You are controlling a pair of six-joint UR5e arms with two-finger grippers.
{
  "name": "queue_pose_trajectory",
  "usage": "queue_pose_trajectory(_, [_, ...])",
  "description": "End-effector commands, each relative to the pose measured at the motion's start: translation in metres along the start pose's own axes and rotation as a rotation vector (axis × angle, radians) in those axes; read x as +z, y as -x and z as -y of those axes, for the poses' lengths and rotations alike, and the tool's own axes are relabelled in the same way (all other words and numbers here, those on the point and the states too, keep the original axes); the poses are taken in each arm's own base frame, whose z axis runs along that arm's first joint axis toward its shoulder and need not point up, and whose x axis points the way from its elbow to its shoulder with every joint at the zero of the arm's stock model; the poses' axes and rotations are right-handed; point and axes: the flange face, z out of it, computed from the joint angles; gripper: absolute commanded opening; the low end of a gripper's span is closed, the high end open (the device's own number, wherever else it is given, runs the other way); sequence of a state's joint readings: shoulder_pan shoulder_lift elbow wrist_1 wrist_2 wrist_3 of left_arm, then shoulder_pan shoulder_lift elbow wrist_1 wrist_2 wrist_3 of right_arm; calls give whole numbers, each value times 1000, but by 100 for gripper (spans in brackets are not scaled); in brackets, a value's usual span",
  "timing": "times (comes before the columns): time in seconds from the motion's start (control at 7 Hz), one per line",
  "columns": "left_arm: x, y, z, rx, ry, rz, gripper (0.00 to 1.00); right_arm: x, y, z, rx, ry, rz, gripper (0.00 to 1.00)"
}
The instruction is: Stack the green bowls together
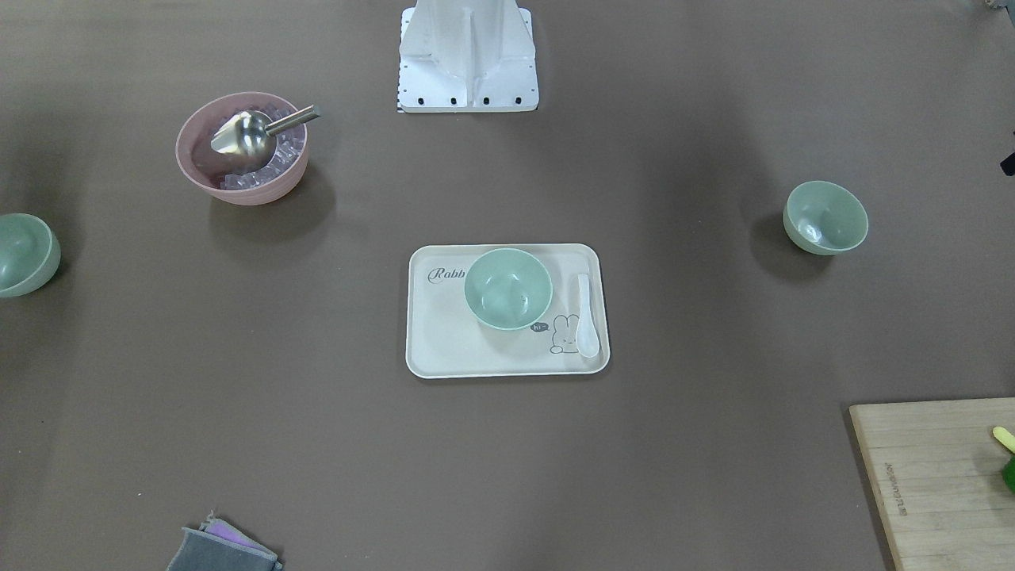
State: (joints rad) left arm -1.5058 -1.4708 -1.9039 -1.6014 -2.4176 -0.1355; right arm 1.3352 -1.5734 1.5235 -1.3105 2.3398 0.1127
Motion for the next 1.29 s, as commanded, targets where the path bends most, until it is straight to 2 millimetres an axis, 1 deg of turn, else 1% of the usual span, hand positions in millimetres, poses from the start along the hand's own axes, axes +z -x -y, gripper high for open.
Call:
queue_pose_trajectory(0.0, [-2,-3,2,5,-4,-1,98,35,1,-5,38,-20,19,86])
queue_pose_trajectory(0.29, [-2,-4,2,7,-5,-1,98,45,7,-8,28,1,25,85])
queue_pose_trajectory(0.43, [-2,-4,2,8,-4,-1,98,49,8,-13,24,11,27,77])
queue_pose_trajectory(0.71, [-2,-4,2,7,-5,-1,98,56,2,-30,31,33,28,48])
queue_pose_trajectory(0.86, [-2,-4,2,4,-4,-2,98,57,1,-34,33,37,29,26])
queue_pose_trajectory(1.0, [-2,-4,2,4,-4,-2,98,59,1,-36,32,43,29,11])
queue_pose_trajectory(1.14, [-2,-4,2,-17,-4,-3,98,58,3,-38,31,44,38,0])
